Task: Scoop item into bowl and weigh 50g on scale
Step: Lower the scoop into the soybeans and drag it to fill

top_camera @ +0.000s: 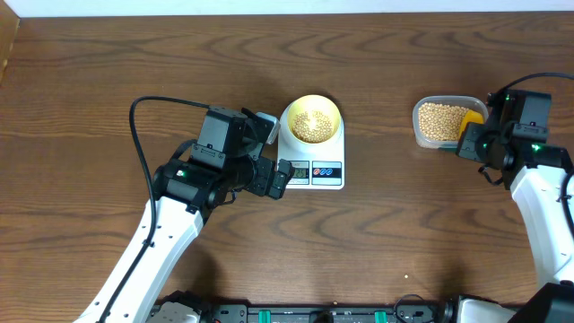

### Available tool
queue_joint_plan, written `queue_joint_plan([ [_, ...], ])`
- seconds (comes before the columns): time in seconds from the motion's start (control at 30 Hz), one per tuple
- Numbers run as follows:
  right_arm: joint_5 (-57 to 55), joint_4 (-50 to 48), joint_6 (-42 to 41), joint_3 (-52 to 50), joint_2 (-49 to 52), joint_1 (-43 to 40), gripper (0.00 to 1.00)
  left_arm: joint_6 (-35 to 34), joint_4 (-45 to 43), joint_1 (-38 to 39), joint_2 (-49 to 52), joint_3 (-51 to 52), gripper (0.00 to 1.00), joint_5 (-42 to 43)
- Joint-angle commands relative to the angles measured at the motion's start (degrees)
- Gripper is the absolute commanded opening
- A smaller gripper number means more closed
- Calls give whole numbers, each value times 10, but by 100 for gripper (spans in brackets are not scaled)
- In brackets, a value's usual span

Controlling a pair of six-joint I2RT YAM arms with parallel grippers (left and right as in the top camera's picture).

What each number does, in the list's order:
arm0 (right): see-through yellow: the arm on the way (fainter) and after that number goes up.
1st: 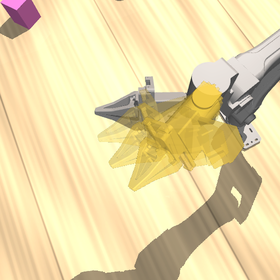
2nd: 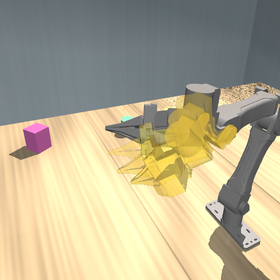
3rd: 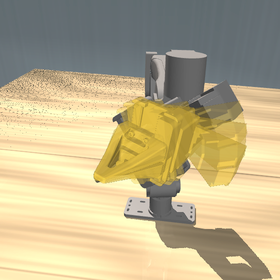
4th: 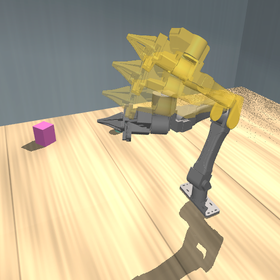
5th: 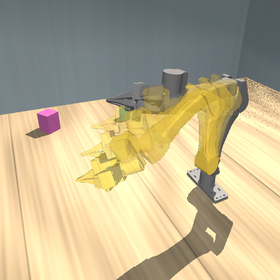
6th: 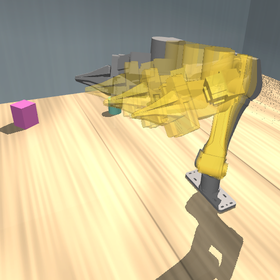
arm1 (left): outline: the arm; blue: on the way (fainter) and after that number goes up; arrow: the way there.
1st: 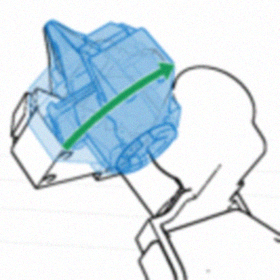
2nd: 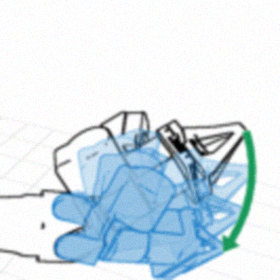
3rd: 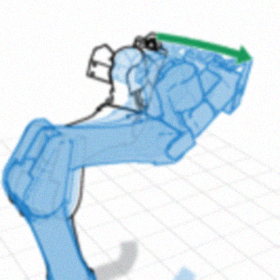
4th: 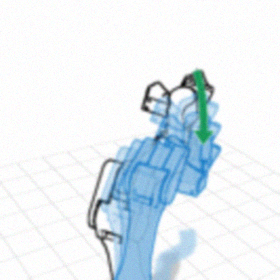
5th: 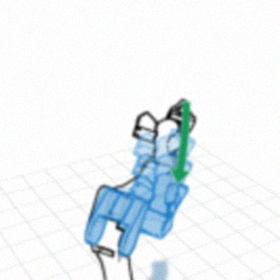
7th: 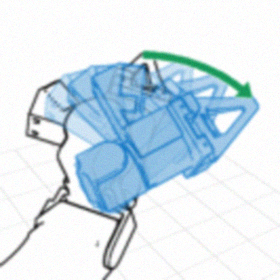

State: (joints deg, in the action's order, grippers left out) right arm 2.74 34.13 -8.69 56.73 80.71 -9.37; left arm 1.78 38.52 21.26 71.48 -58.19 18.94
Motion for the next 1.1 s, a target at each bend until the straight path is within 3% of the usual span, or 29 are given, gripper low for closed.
queue_joint_plan([
  [0.0, -9, -3, 13, 6, 0, 14, 1, 8, 0, -2, 0, 0, 98, -5],
  [0.23, -12, -22, 57, 6, 40, 15, 1, 8, 0, -2, 0, 0, 98, -5],
  [1.07, 146, -35, 30, 6, 88, 8, 1, 8, 0, -2, 0, 0, 98, -5],
])
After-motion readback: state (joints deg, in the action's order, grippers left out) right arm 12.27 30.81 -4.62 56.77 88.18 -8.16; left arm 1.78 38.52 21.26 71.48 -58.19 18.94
